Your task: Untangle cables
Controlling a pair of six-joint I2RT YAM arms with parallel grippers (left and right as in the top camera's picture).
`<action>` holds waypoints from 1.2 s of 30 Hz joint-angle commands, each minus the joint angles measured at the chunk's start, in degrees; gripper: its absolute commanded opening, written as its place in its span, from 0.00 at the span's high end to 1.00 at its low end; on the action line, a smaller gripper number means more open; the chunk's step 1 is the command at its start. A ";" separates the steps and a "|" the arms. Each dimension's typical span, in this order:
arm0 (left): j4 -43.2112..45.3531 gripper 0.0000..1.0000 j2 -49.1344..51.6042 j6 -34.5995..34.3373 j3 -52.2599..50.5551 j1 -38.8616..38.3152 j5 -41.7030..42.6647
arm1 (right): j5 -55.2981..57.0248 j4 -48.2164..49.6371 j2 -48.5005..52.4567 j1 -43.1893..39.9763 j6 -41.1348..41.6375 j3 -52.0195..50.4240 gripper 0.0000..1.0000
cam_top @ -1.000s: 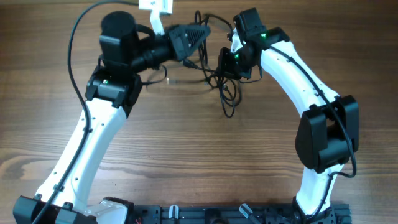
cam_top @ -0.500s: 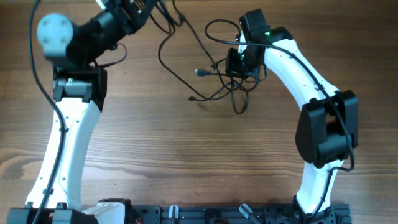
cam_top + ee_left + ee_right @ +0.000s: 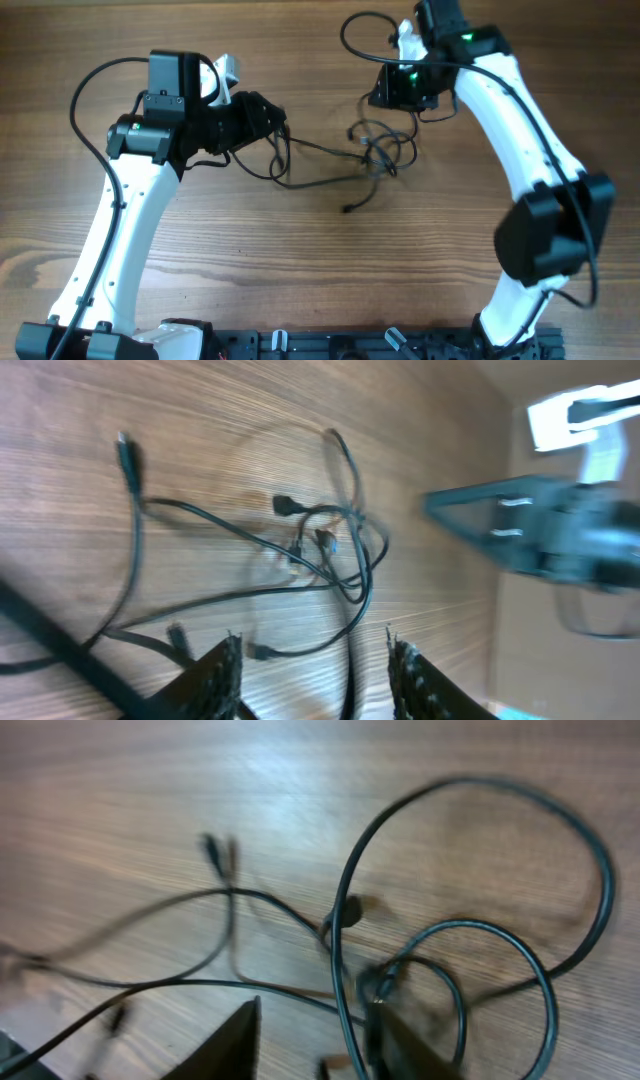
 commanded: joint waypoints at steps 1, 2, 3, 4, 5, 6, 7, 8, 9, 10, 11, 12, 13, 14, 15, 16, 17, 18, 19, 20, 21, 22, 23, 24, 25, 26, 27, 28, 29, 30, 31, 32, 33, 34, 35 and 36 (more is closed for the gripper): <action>-0.76 0.19 0.55 5.57 0.37 -0.20 -3.32 | -0.92 0.07 -5.51 -0.42 -1.11 1.66 0.43; -0.72 0.08 0.57 5.57 0.37 -0.22 -3.32 | -0.92 0.15 -6.56 -0.46 -1.11 1.66 0.36; -0.72 0.01 0.57 5.64 0.37 -0.22 -3.32 | -0.92 0.15 -7.41 -0.46 -1.14 1.66 0.34; -0.72 0.00 0.57 5.77 0.37 -0.22 -3.30 | -0.94 0.13 -7.74 -0.46 -1.14 1.66 0.32; -0.74 0.00 0.57 6.03 0.37 -0.24 -3.30 | -0.92 0.09 -8.04 -0.46 -1.14 1.66 0.31; -0.74 0.00 0.63 6.91 0.37 -0.44 -3.30 | -0.94 0.07 -8.04 -0.46 -1.14 1.66 0.30; -0.76 0.00 0.72 8.13 0.35 -0.90 -3.32 | -0.94 0.04 -8.04 -0.46 -1.14 1.66 0.28; -0.76 0.00 1.01 8.50 0.35 -1.51 -3.78 | -0.94 -0.07 -8.00 -0.46 -1.11 1.62 0.28; -0.98 0.00 1.81 8.48 0.35 -2.62 -4.74 | -0.92 -0.26 -8.00 -0.46 -1.18 1.60 0.27; -1.38 0.00 2.97 8.50 0.35 -3.76 -5.03 | -0.74 -0.31 -8.00 -0.46 -1.18 1.57 0.25; -1.62 0.00 3.76 8.50 0.35 -4.44 -5.03 | -0.20 -0.28 -8.00 -0.46 -1.14 1.53 0.24; -1.84 0.00 4.68 8.52 0.35 -5.31 -5.03 | 0.68 -0.31 -8.00 -0.46 -1.14 1.53 0.22; -1.88 0.00 5.60 8.52 0.35 -6.08 -5.03 | 1.31 -0.42 -8.00 -0.46 -1.14 1.53 0.21; -1.75 0.00 6.56 8.52 0.35 -7.04 -5.03 | 1.77 -0.55 -8.00 -0.46 -1.14 1.51 0.21; -1.01 0.00 7.78 8.50 0.35 -8.07 -5.03 | 2.25 -0.72 -8.00 -0.46 -1.11 1.49 0.20; 0.09 0.00 8.79 8.50 0.35 -8.96 -5.03 | 2.71 -0.85 -8.00 -0.46 -1.14 1.49 0.20; 1.07 0.00 9.57 8.50 0.35 -9.53 -5.03 | 3.10 -0.94 -8.00 -0.46 -1.14 1.49 0.20; 2.62 0.01 10.67 8.48 0.35 -10.25 -5.01 | 3.39 -1.03 -8.00 -0.46 -1.16 1.49 0.18; 4.17 0.04 12.02 8.02 0.35 -10.99 -5.01 | 4.00 -1.14 -8.00 -0.46 -1.11 1.42 0.18; 5.35 0.09 13.40 7.52 0.35 -11.78 -5.01 | 4.83 -1.38 -8.00 -0.46 -1.14 1.40 0.17; 6.25 0.13 14.84 6.91 0.35 -12.50 -5.01 | 5.35 -1.62 -8.00 -0.46 -1.14 1.40 0.16; 6.91 0.19 16.57 6.78 0.35 -13.38 -4.98 | 5.62 -1.77 -8.00 -0.46 -0.72 1.40 0.13; 7.15 0.21 17.81 6.80 0.35 -14.05 -5.01 | 5.62 -1.73 -8.00 -0.46 0.28 1.40 0.12; 7.67 0.26 19.26 6.78 0.35 -14.75 -4.98 | 5.57 -1.70 -8.00 -0.46 0.85 1.40 0.12; 8.55 0.27 20.85 6.80 0.35 -15.67 -4.98 | 5.57 -1.73 -8.00 -0.46 0.85 1.40 0.12; 9.22 0.30 21.70 6.80 0.35 -16.24 -4.98 | 5.57 -1.79 -8.00 -0.44 0.87 1.40 0.12; 10.43 0.34 23.12 6.80 0.35 -17.16 -4.98 | 5.57 -1.77 -7.98 -0.44 1.49 1.40 0.12; 11.54 0.38 24.26 6.82 0.35 -17.92 -4.98 | 5.53 -1.77 -7.98 -0.44 2.05 1.40 0.11; 12.48 0.41 25.22 6.80 0.35 -18.53 -4.98 | 5.55 -1.79 -7.98 -0.46 2.34 1.40 0.11; 13.14 0.42 25.94 6.80 0.35 -18.95 -5.01 | 5.55 -1.88 -7.98 -0.46 2.36 1.40 0.11; 13.86 0.44 26.91 6.80 0.35 -19.37 -5.01 | 5.57 -2.16 -7.98 -0.44 2.36 1.40 0.11; 14.40 0.45 27.80 6.78 0.35 -19.67 -5.03 | 5.57 -2.38 -7.98 -0.35 2.32 1.40 0.11; 14.67 0.46 28.39 6.78 0.35 -19.76 -5.03 | 5.57 -2.47 -7.98 -0.33 2.36 1.40 0.11; 14.86 0.48 28.98 6.78 0.35 -19.76 -5.03 | 5.57 -2.47 -7.98 -0.33 2.34 1.40 0.11; 15.19 0.51 29.90 6.78 0.35 -19.74 -5.03 | 5.60 -2.40 -7.98 -0.33 2.36 1.40 0.11; 15.45 0.53 30.58 6.78 0.35 -19.74 -5.16 | 5.60 -2.40 -7.98 -0.33 2.36 1.38 0.11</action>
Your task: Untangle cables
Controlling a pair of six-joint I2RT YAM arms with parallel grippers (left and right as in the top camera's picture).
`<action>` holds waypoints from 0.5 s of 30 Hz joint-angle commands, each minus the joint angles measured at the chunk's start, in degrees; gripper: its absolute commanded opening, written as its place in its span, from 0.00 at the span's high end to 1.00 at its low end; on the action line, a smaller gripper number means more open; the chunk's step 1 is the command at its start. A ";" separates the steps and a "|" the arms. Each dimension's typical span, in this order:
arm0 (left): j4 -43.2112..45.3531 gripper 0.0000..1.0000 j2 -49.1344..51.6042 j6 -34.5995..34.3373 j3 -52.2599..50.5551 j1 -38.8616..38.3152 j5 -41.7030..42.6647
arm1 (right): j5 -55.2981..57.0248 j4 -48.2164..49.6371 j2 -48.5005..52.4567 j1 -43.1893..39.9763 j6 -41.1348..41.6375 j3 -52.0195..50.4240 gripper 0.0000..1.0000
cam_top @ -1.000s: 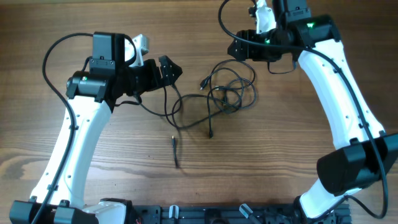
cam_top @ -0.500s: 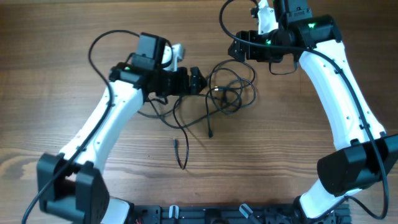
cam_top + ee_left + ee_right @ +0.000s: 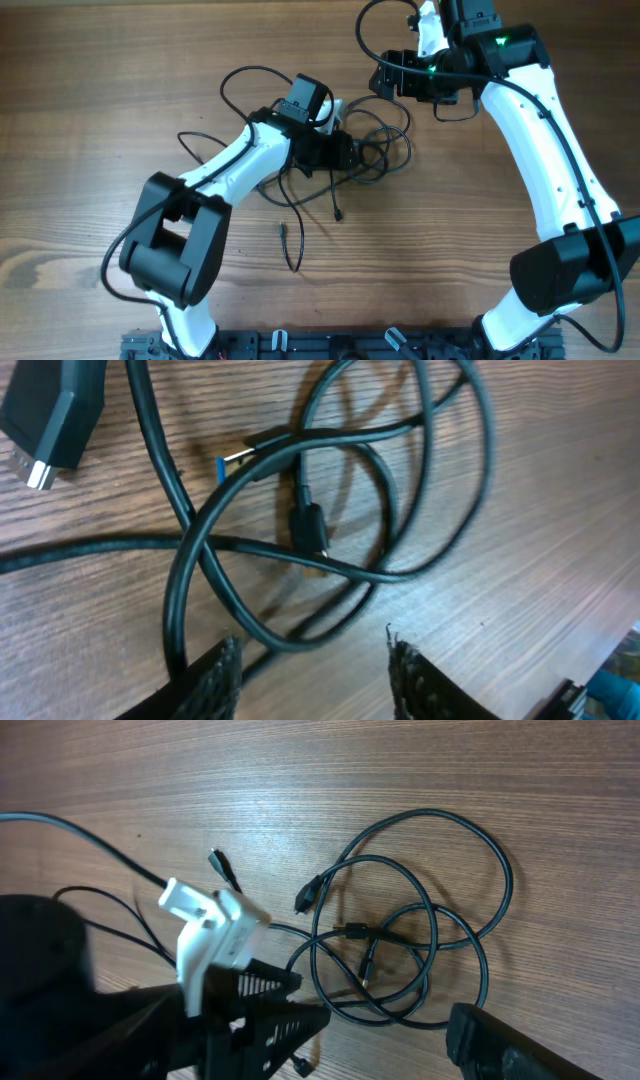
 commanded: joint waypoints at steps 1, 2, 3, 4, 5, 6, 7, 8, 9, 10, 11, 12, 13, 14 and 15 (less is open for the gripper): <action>0.63 0.55 2.56 0.28 0.33 0.04 -0.90 | 1.01 -0.07 -1.11 -0.11 0.50 0.59 0.11; 0.61 0.58 2.67 0.28 0.33 0.07 -1.46 | 1.01 -0.09 -1.11 -0.11 0.52 0.57 0.11; 0.61 0.62 2.69 0.28 0.33 0.07 -2.08 | 1.01 -0.09 -1.11 -0.11 0.48 0.57 0.11; 0.66 0.65 2.69 0.28 0.35 0.07 -2.40 | 1.01 -0.09 -1.11 -0.11 0.52 0.57 0.11; 0.90 0.65 2.69 0.28 0.35 0.07 -2.47 | 1.01 -0.09 -1.11 -0.09 0.50 0.57 0.10; 1.05 0.66 2.64 0.26 0.37 0.11 -2.40 | 1.01 -0.07 -1.11 -0.09 0.50 0.57 0.10; 0.24 0.66 2.12 0.31 0.96 0.17 -1.90 | 1.01 0.07 -1.07 -0.09 0.50 0.57 0.09; -0.90 0.64 1.40 0.37 1.70 0.17 -1.84 | 1.01 0.17 -1.03 -0.09 0.50 0.57 0.09; -2.03 0.62 0.39 0.90 2.49 0.17 -2.01 | 1.03 0.17 -0.87 -0.09 0.44 0.57 0.08; -2.64 0.59 -0.76 1.81 3.02 0.20 -2.05 | 1.03 0.17 -0.79 -0.09 0.42 0.57 0.08; -3.17 0.55 -2.29 2.03 3.41 0.28 -2.64 | 1.01 0.13 -0.74 -0.09 0.39 0.57 0.08; -3.34 0.50 -3.76 2.03 3.45 0.37 -3.41 | 1.01 0.11 -0.74 -0.09 0.26 0.57 0.08; -3.87 0.47 -5.46 2.03 3.45 0.52 -5.53 | 1.01 0.11 -0.74 -0.09 0.28 0.57 0.08; -4.46 0.46 -6.34 2.01 3.45 0.55 -8.52 | 1.01 0.11 -0.74 -0.09 0.26 0.57 0.08; -4.63 0.44 -6.38 2.01 3.45 0.55 -10.08 | 1.03 0.13 -0.70 -0.09 0.26 0.57 0.08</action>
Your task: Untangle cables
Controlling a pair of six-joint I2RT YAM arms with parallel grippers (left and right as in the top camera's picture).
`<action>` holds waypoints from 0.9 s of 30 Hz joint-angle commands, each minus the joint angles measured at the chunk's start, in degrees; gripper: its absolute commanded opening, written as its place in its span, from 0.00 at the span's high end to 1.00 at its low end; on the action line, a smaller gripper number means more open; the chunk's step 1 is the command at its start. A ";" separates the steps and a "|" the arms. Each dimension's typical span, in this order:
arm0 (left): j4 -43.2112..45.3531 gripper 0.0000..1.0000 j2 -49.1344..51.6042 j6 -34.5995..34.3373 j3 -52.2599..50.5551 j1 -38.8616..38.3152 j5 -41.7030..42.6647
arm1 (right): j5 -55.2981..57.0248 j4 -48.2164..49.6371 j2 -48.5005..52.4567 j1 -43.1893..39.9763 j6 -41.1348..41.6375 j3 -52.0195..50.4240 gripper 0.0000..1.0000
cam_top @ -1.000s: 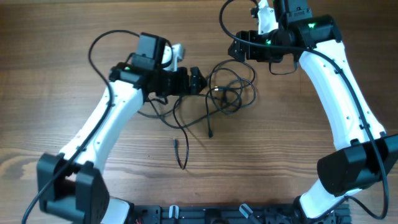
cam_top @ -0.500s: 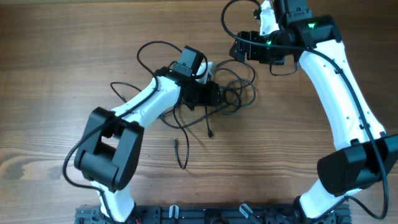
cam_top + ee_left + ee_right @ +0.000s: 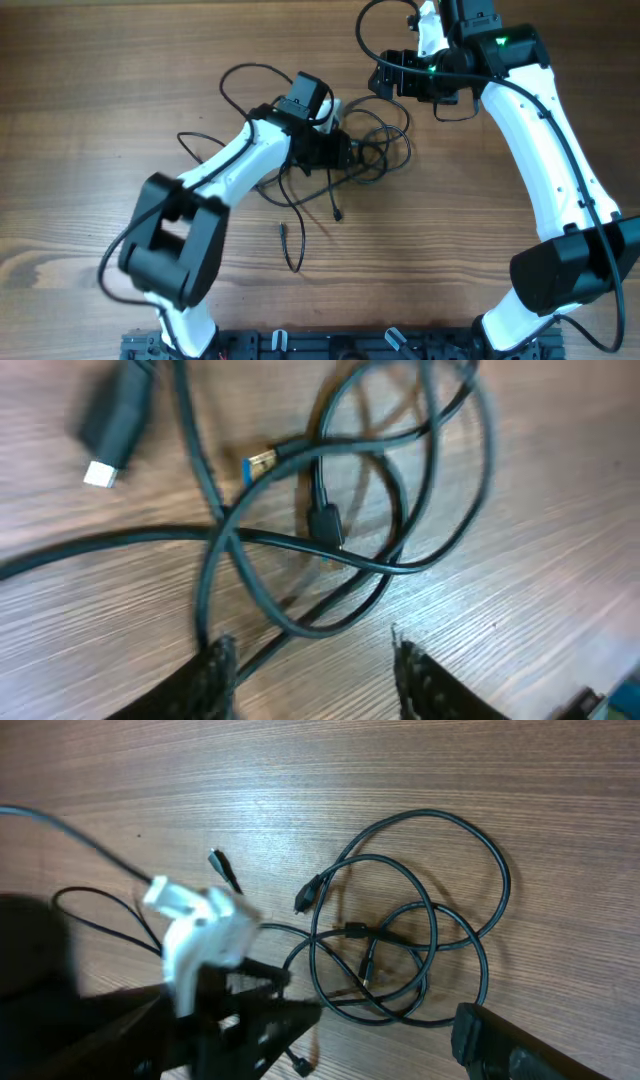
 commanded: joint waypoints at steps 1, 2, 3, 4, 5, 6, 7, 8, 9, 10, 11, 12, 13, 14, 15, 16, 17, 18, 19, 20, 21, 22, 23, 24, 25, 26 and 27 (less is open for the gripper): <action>-0.57 0.44 -3.98 1.14 1.68 0.42 -6.91 | 1.01 0.11 -0.70 -0.07 0.33 0.57 0.08; -0.39 0.46 -3.34 1.11 1.57 0.26 -7.06 | 1.01 0.11 -0.70 -0.07 0.33 0.57 0.07; -0.33 0.46 -2.34 1.11 1.55 -0.07 -7.06 | 1.01 0.09 -0.70 -0.07 0.31 0.57 0.08; -0.15 0.47 -1.09 1.09 1.55 -0.46 -7.06 | 1.01 0.04 -0.70 -0.07 0.31 0.57 0.07; -0.11 0.47 0.11 0.87 1.55 -0.81 -7.06 | 1.03 0.07 -0.70 -0.07 0.33 0.57 0.07; 0.02 0.47 1.31 0.66 1.55 -1.05 -7.06 | 1.01 0.11 -0.70 -0.07 0.33 0.57 0.08; 0.31 0.47 2.89 -0.22 1.55 -1.31 -7.04 | 1.01 0.11 -0.70 -0.07 0.33 0.57 0.08; 0.50 0.48 3.72 -1.11 1.55 -1.42 -6.91 | 1.01 0.09 -0.70 -0.07 0.37 0.57 0.07; 0.61 0.48 4.28 -1.62 1.55 -1.51 -6.62 | 1.01 0.09 -0.70 -0.07 0.33 0.57 0.08; 0.74 0.48 4.55 -2.12 1.55 -1.60 -6.62 | 1.01 0.09 -0.70 -0.07 0.33 0.57 0.07; 0.92 0.50 4.59 -2.12 1.55 -1.66 -6.62 | 1.01 0.07 -0.70 -0.07 0.52 0.57 0.07; 1.01 0.51 4.59 -2.12 1.55 -1.68 -6.62 | 1.01 0.07 -0.70 -0.07 1.03 0.57 0.07; 1.18 0.52 4.59 -2.10 1.55 -1.70 -6.64 | 1.01 0.07 -0.70 -0.07 1.55 0.57 0.08; 1.49 0.52 4.61 -2.10 1.55 -1.73 -6.64 | 1.01 0.07 -0.70 -0.07 1.55 0.57 0.07; 1.70 0.53 4.61 -2.10 1.55 -1.86 -6.64 | 1.01 -0.09 -0.70 -0.07 1.53 0.57 0.08; 2.08 0.53 4.61 -2.10 1.55 -2.01 -6.64 | 1.03 -0.17 -0.70 -0.07 1.51 0.57 0.08; 2.47 0.53 4.63 -2.10 1.55 -2.19 -6.64 | 1.03 -0.20 -0.70 -0.07 1.49 0.57 0.08; 2.71 0.53 4.72 -2.10 1.55 -2.32 -6.67 | 1.03 -0.15 -0.70 -0.07 1.49 0.57 0.07; 2.89 0.53 4.72 -2.10 1.55 -2.38 -6.64 | 1.03 -0.15 -0.70 -0.07 1.49 0.57 0.07; 2.93 0.53 4.72 -2.12 1.55 -2.43 -6.64 | 1.01 -0.24 -0.70 -0.07 1.53 0.57 0.08; 2.91 0.54 4.72 -2.10 1.55 -2.43 -6.64 | 1.01 -0.46 -0.70 -0.07 1.53 0.57 0.07; 2.86 0.55 4.72 -2.12 1.55 -2.43 -6.64 | 1.03 -0.70 -0.70 -0.07 1.51 0.57 0.08; 2.89 0.55 4.90 -2.12 1.55 -2.43 -6.64 | 1.03 -0.83 -0.70 -0.07 1.49 0.57 0.08; 2.91 0.56 5.18 -2.12 1.53 -2.47 -6.67 | 1.03 -0.94 -0.70 -0.07 1.49 0.57 0.08; 2.95 0.56 5.51 -2.12 1.51 -2.47 -6.67 | 1.03 -0.94 -0.70 -0.07 1.46 0.57 0.08; 2.93 0.56 6.05 -2.12 1.51 -2.47 -6.64 | 1.03 -0.94 -0.70 -0.07 1.49 0.57 0.08; 2.91 0.57 6.54 -2.12 1.51 -2.58 -6.64 | 1.03 -0.92 -0.70 -0.07 1.49 0.57 0.07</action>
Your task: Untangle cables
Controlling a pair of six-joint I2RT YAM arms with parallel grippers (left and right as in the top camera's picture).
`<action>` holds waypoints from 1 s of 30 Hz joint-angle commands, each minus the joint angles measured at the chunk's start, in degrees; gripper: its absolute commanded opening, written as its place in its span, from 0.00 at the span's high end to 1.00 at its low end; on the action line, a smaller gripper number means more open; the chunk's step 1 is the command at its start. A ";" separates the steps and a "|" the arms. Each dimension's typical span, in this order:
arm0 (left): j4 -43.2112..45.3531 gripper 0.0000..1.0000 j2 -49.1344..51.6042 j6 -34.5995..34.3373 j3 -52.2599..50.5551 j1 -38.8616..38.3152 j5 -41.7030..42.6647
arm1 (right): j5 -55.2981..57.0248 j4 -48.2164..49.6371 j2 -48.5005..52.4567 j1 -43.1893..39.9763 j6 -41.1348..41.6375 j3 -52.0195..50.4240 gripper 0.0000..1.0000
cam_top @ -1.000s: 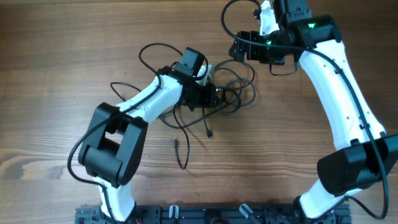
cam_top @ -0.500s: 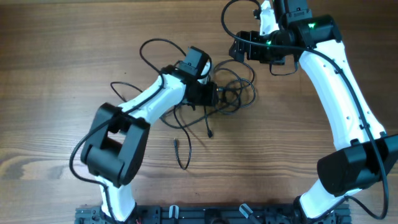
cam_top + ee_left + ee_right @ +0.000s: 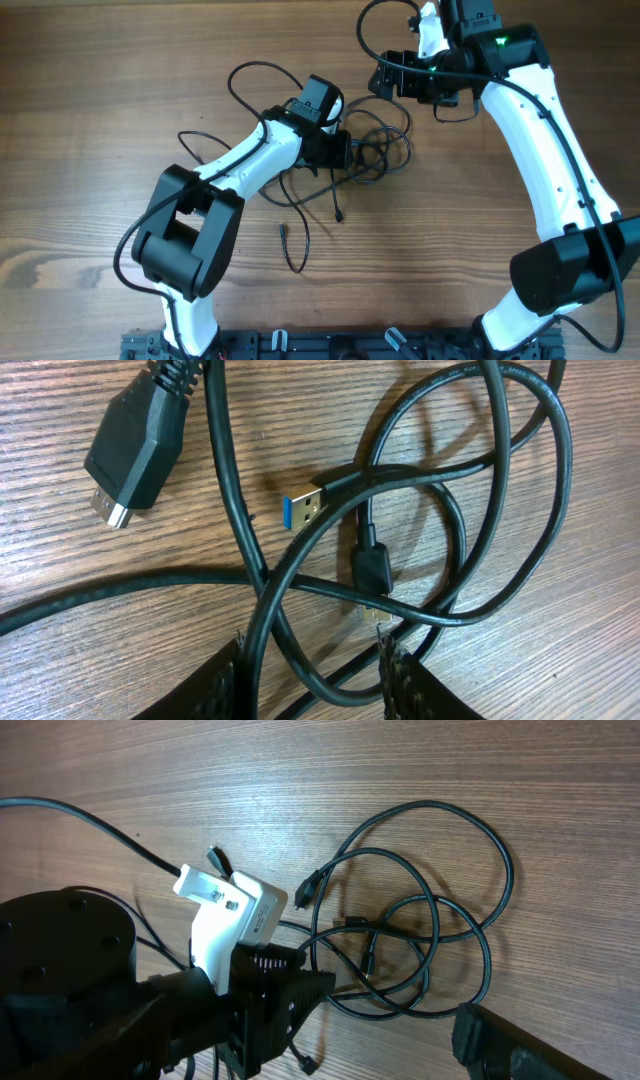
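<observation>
A knot of black cables (image 3: 375, 145) lies on the wooden table right of centre. Up close in the left wrist view it shows a blue USB plug (image 3: 303, 507), a fat black connector (image 3: 135, 455) and a small black plug (image 3: 372, 568). My left gripper (image 3: 345, 150) is low at the knot's left side. It (image 3: 312, 680) is open, with two cable strands running between its fingers (image 3: 225, 685). My right gripper (image 3: 392, 80) hangs above the knot's far side. It (image 3: 320, 1035) is wide open and holds nothing.
Thin cable loops (image 3: 255, 80) trail to the upper left of the knot. Loose ends lie at the front (image 3: 290, 245) and under the knot (image 3: 340, 215). The left arm's white camera mount (image 3: 225, 905) shows in the right wrist view. The arm bases stand along the table's near edge.
My left gripper has crept a little further into the knot, so the USB plug and fat connector sit closer to its fingers. The right arm has not moved.
At first my left gripper was off to the left of the knot and my right gripper was low over it, fingers closer together. Then the left gripper was at the knot's left side, the cables lay differently and the right gripper was wide open above. Now the left is slightly deeper.
</observation>
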 commanded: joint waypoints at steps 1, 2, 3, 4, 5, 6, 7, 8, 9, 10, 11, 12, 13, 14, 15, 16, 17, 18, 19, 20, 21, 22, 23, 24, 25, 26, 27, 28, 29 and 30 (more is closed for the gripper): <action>0.15 0.59 2.40 -0.33 0.42 -0.61 -0.72 | 1.03 -0.13 -0.70 -0.07 0.39 0.57 0.07; 0.15 0.60 2.82 -0.35 0.42 -0.74 -0.72 | 1.03 -0.09 -0.70 -0.07 0.37 0.57 0.08; 0.15 0.63 2.99 -0.59 0.42 -0.87 -0.72 | 1.03 -0.09 -0.70 -0.07 0.39 0.57 0.08; 0.20 0.65 3.13 -1.29 0.42 -1.01 -0.72 | 1.03 -0.24 -0.70 -0.07 0.42 0.57 0.07; 0.50 0.70 3.10 -2.08 0.42 -1.11 -0.72 | 1.01 -0.50 -0.70 -0.07 0.44 0.57 0.07; 0.72 0.78 3.10 -2.08 0.42 -1.25 -0.72 | 1.03 -0.74 -0.70 -0.07 0.44 0.57 0.07; 1.07 0.86 3.10 -2.05 0.42 -1.38 -0.72 | 1.01 -0.87 -0.70 -0.07 0.46 0.57 0.07; 1.38 0.96 3.10 -2.05 0.42 -1.38 -0.72 | 1.03 -0.87 -0.70 -0.07 0.46 0.57 0.07; 1.70 0.96 3.10 -2.03 0.42 -1.31 -0.72 | 1.01 -0.87 -0.70 -0.07 0.44 0.57 0.08; 1.90 0.96 2.89 -2.03 0.44 -1.09 -0.72 | 1.01 -0.87 -0.70 -0.07 0.44 0.57 0.08; 1.84 0.96 2.54 -2.05 0.61 -0.76 -0.68 | 1.03 -0.81 -0.70 -0.07 0.44 0.57 0.07; 1.38 0.96 1.68 -2.03 0.98 -0.24 -0.17 | 1.03 -0.72 -0.70 -0.07 0.44 0.57 0.08; 0.83 0.96 0.61 -2.01 1.40 0.33 0.52 | 1.03 -0.55 -0.70 -0.07 0.44 0.57 0.07; -0.24 0.96 -1.55 -1.99 2.25 1.29 2.19 | 1.03 -0.24 -0.70 -0.07 0.46 0.57 0.07; -1.20 0.96 -4.13 -1.75 3.34 2.34 4.57 | 1.01 0.02 -0.70 -0.07 0.48 0.57 0.08; -1.44 0.96 -5.88 -1.57 3.96 3.02 6.43 | 1.03 0.22 -0.70 -0.07 0.46 0.57 0.08; -1.55 0.96 -9.03 -1.57 4.72 4.22 9.94 | 1.03 0.48 -0.70 -0.07 0.44 0.57 0.07; -1.03 0.96 -11.98 -1.60 4.98 5.27 13.25 | 1.03 0.68 -0.70 -0.07 0.44 0.57 0.07; -0.39 0.96 -14.47 -1.60 4.98 6.08 16.44 | 1.03 0.76 -0.70 -0.07 0.44 0.57 0.07; -0.17 0.96 -16.35 -1.60 4.98 6.64 18.64 | 1.03 0.92 -0.70 -0.07 0.42 0.57 0.07; -0.09 0.96 -18.47 -1.60 4.98 7.23 20.96 | 1.03 1.09 -0.70 -0.07 0.37 0.57 0.07; -0.13 0.96 -19.98 -1.60 4.98 7.63 22.32 | 1.03 1.20 -0.70 -0.07 0.42 0.57 0.07; -0.35 0.96 -21.49 -1.62 4.98 8.00 23.71 | 1.01 1.25 -0.70 -0.07 0.39 0.57 0.07; -0.55 0.96 -22.38 -1.62 4.98 8.26 24.63 | 1.01 1.25 -0.70 -0.07 0.39 0.57 0.07; -0.72 0.96 -23.28 -1.64 4.98 8.63 25.99 | 1.03 1.25 -0.70 -0.07 0.31 0.57 0.07; -0.72 0.96 -23.76 -1.70 4.98 8.94 27.04 | 1.03 1.25 -0.70 -0.07 0.22 0.57 0.07; -0.46 0.96 -24.30 -2.47 4.98 9.57 29.35 | 1.01 1.25 -0.70 -0.07 -0.28 0.57 0.07; 0.24 0.96 -24.55 -5.16 4.98 10.38 31.93 | 0.96 1.25 -0.70 -0.07 -1.20 0.57 0.07; 0.70 0.96 -24.55 -6.95 4.98 10.93 33.64 | 0.98 1.14 -0.70 -0.07 -1.36 0.57 0.07; 1.03 0.96 -24.55 -8.61 4.98 11.47 35.01 | 0.87 1.07 -0.70 -0.07 -1.51 0.57 0.07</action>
